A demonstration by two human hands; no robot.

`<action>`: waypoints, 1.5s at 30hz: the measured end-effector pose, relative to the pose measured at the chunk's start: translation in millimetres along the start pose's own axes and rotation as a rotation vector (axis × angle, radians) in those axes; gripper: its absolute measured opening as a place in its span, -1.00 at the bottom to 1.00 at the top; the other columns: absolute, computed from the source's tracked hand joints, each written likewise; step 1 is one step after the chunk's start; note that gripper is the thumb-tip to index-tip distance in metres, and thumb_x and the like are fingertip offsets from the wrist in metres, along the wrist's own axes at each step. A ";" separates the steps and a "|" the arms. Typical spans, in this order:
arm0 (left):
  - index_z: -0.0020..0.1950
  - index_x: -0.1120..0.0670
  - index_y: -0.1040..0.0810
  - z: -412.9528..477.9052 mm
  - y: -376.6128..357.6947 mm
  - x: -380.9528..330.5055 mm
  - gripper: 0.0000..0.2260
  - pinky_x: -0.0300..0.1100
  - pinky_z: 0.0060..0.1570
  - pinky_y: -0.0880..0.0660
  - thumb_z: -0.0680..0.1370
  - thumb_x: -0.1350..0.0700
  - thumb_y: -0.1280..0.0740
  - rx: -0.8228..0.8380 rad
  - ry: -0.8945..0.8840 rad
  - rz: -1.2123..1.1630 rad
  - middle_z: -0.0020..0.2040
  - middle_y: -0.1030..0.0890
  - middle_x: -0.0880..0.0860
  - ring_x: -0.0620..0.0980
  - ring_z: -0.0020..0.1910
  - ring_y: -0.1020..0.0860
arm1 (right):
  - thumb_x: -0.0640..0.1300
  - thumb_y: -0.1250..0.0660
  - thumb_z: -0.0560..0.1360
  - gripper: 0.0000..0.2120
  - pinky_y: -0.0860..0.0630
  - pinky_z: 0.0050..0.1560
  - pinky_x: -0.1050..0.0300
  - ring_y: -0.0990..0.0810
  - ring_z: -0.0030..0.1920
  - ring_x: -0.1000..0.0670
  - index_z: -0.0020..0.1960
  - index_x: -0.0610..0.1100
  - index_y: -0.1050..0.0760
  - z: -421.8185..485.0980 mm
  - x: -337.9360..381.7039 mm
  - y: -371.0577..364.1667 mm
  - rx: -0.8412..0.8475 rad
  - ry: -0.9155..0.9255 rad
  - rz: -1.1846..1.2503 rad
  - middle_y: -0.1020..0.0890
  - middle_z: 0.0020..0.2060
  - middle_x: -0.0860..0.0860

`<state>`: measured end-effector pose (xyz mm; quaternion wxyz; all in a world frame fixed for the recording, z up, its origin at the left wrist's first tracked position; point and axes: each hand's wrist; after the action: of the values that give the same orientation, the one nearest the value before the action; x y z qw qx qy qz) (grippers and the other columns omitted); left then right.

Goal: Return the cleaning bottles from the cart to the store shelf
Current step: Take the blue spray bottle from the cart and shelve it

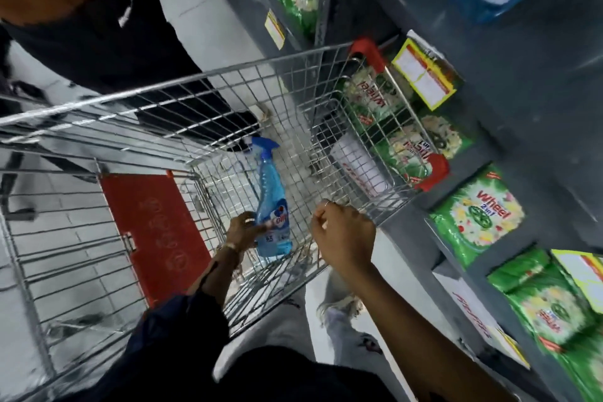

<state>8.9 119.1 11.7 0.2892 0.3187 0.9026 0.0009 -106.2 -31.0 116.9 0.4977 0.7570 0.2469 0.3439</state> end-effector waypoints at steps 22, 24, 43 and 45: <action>0.20 0.05 -0.59 -204.5 -131.1 -130.5 -0.72 -0.04 0.05 -0.57 0.51 0.08 -0.29 0.687 -0.637 -0.077 0.09 -0.69 0.08 0.07 0.05 -0.64 | -0.16 -0.31 0.42 -0.73 -0.63 -0.14 0.12 -0.69 0.01 -0.05 0.10 -0.15 -0.59 -98.2 -127.1 136.3 -0.077 -0.203 1.772 -0.72 0.01 -0.07; 0.20 0.05 -0.59 -209.1 -141.2 -134.2 -0.70 -0.01 0.03 -0.57 0.49 0.03 -0.34 0.694 -0.633 -0.056 0.10 -0.69 0.11 0.11 0.05 -0.64 | -0.17 -0.30 0.42 -0.76 -0.63 -0.18 0.14 -0.70 -0.03 -0.02 0.06 -0.14 -0.60 -103.1 -133.7 138.6 -0.122 -0.221 1.789 -0.74 -0.04 -0.04; 0.28 0.08 -0.43 -186.0 -262.4 -277.6 -0.74 -0.27 0.05 -0.58 0.62 0.27 -0.14 0.859 -0.974 -0.020 0.23 -0.54 0.17 0.04 0.16 -0.54 | -0.35 -0.18 0.57 -0.75 -0.56 0.17 -0.08 -0.63 0.12 -0.12 0.13 -0.09 -0.51 5.4 -183.9 217.3 -0.746 -0.098 1.358 -0.65 0.05 -0.10; 0.22 0.04 -0.45 -177.5 -273.7 -289.2 -0.74 -0.32 0.01 -0.58 0.62 0.30 -0.13 0.847 -0.980 -0.026 0.22 -0.52 0.17 0.03 0.13 -0.54 | -0.36 -0.19 0.57 -0.72 -0.58 0.13 0.00 -0.64 0.06 -0.02 0.11 -0.04 -0.51 20.7 -189.2 219.5 -0.785 -0.112 1.308 -0.67 0.02 -0.04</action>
<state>-59.2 -233.1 259.4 0.5170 0.3576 0.5918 -0.5045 -204.8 -262.7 262.0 0.4370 0.5330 -0.4174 0.5922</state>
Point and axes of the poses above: each hand's wrist, its own z-axis towards the middle knuckle, its own y-axis out of the back of the hand, x = y × z
